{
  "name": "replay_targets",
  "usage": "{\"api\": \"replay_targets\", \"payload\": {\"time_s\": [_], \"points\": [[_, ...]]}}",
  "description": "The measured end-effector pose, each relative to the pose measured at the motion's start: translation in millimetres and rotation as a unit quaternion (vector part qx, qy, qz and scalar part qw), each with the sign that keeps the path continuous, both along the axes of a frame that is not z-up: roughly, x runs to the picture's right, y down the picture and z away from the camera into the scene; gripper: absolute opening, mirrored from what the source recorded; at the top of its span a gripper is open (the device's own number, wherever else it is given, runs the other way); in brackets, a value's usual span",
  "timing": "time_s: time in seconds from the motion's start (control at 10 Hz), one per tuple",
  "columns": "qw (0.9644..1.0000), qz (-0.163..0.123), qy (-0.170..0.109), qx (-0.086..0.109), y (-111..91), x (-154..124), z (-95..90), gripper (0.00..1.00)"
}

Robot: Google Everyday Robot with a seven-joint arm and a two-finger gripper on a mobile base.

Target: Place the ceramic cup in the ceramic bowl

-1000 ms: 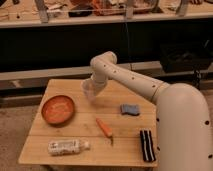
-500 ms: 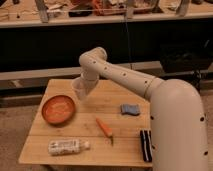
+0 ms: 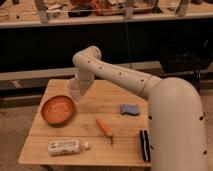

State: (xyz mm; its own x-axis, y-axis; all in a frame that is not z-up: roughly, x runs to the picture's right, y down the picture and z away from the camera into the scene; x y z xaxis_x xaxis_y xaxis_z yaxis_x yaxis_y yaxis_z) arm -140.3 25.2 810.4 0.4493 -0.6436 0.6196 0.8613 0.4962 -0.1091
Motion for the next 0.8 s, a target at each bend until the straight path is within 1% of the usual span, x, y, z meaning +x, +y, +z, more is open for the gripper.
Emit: {"api": "replay_targets", "payload": {"time_s": [0.1,0.3,0.5,0.7,0.8], "points": [[1.0000,-0.005,-0.006,0.000,1,-11,-3.5,0.00],[0.9998,-0.016,-0.013,0.000,6,-21,-9.3,0.00],[0.9994,-0.026,-0.024,-0.004,12,-37,-12.9,0.00],[0.9993,-0.029,-0.025,-0.002,14,-39,-10.1,0.00],[0.9990,-0.033,-0.030,-0.002,16,-46,-10.2,0.00]]}}
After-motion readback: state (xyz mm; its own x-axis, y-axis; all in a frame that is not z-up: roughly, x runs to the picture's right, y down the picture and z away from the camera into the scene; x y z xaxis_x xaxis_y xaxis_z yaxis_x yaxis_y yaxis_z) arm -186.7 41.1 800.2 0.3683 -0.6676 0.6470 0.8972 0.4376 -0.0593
